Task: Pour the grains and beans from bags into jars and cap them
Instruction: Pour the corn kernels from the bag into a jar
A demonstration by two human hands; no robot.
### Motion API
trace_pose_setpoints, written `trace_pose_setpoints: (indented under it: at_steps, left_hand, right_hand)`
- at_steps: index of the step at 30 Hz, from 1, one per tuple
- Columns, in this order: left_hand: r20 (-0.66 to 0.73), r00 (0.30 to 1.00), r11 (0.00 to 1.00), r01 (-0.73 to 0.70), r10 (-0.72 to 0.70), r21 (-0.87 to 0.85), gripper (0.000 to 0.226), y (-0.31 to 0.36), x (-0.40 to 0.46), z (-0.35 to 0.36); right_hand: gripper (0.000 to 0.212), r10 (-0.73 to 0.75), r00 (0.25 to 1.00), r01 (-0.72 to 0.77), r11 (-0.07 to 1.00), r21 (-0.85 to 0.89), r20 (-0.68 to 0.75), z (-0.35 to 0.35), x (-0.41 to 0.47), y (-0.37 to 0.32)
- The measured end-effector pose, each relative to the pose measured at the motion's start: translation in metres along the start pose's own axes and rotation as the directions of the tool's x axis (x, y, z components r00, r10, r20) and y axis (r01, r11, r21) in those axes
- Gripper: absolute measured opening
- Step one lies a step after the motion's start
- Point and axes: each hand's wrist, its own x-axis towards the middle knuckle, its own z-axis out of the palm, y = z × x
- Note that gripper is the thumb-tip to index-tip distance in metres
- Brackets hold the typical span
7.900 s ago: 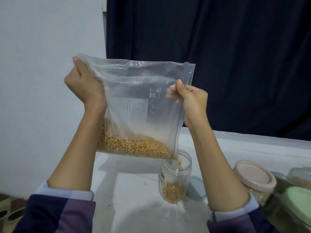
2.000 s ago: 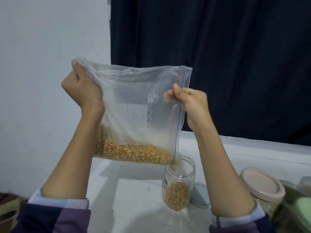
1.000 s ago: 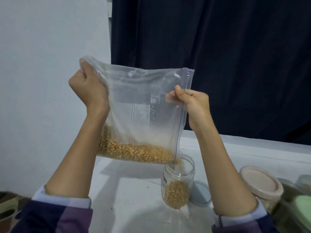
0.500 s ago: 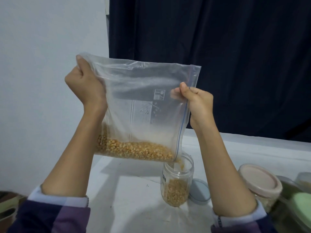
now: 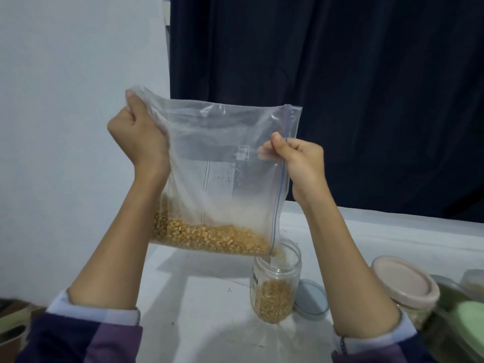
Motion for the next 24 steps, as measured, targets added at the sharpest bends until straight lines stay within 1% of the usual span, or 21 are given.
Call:
trace_pose_setpoints:
  at_steps: [3, 6, 9, 12, 13, 16, 20, 23, 24]
  left_hand:
    - [0.010, 1.000, 1.000, 0.013, -0.013, 0.005, 0.053, 0.0004, -0.0002, 0.0002]
    - [0.011, 1.000, 1.000, 0.011, -0.011, -0.015, 0.052, 0.0006, 0.0011, -0.0007]
    - [0.012, 1.000, 1.000, 0.005, -0.005, -0.006, 0.053, 0.0014, 0.0009, -0.0007]
    - [0.002, 1.000, 1.000, -0.001, 0.001, 0.002, 0.053, 0.0019, -0.0003, -0.0011]
    - [-0.001, 1.000, 1.000, -0.001, 0.001, 0.005, 0.053, 0.0017, 0.0000, -0.0013]
    - [0.013, 1.000, 1.000, 0.002, -0.003, 0.011, 0.052, 0.0007, -0.0007, -0.0001]
    - [0.027, 0.999, 0.999, 0.025, -0.024, -0.028, 0.051, -0.0032, -0.0028, 0.0032]
    - [0.013, 1.000, 1.000, 0.011, -0.011, -0.002, 0.052, -0.0054, -0.0058, 0.0021]
    - [0.011, 1.000, 1.000, 0.007, -0.007, 0.005, 0.052, -0.0052, -0.0074, 0.0017]
  right_hand:
    - [0.022, -0.015, 0.999, 0.016, 0.999, 0.029, -0.050, -0.0005, -0.0005, 0.0010]
    - [0.021, 0.004, 1.000, -0.004, 1.000, 0.011, -0.001, 0.0007, -0.0002, -0.0004]
    - [0.023, -0.008, 0.999, 0.008, 1.000, 0.009, -0.037, 0.0003, 0.0030, 0.0000]
    - [0.021, 0.018, 0.999, -0.019, 1.000, 0.022, 0.031, -0.0003, 0.0043, -0.0013]
    - [0.020, 0.023, 0.999, -0.024, 0.999, 0.025, 0.031, -0.0002, 0.0035, -0.0012]
    - [0.023, 0.004, 0.999, -0.003, 0.999, 0.034, -0.050, -0.0007, 0.0014, 0.0012]
    - [0.023, 0.035, 0.999, -0.035, 0.999, 0.014, -0.018, -0.0001, -0.0004, 0.0016]
    - [0.024, 0.042, 0.996, -0.038, 0.998, 0.047, -0.076, -0.0029, 0.0006, 0.0027]
    - [0.024, 0.038, 0.997, -0.034, 0.998, 0.046, -0.071, -0.0032, 0.0007, 0.0031]
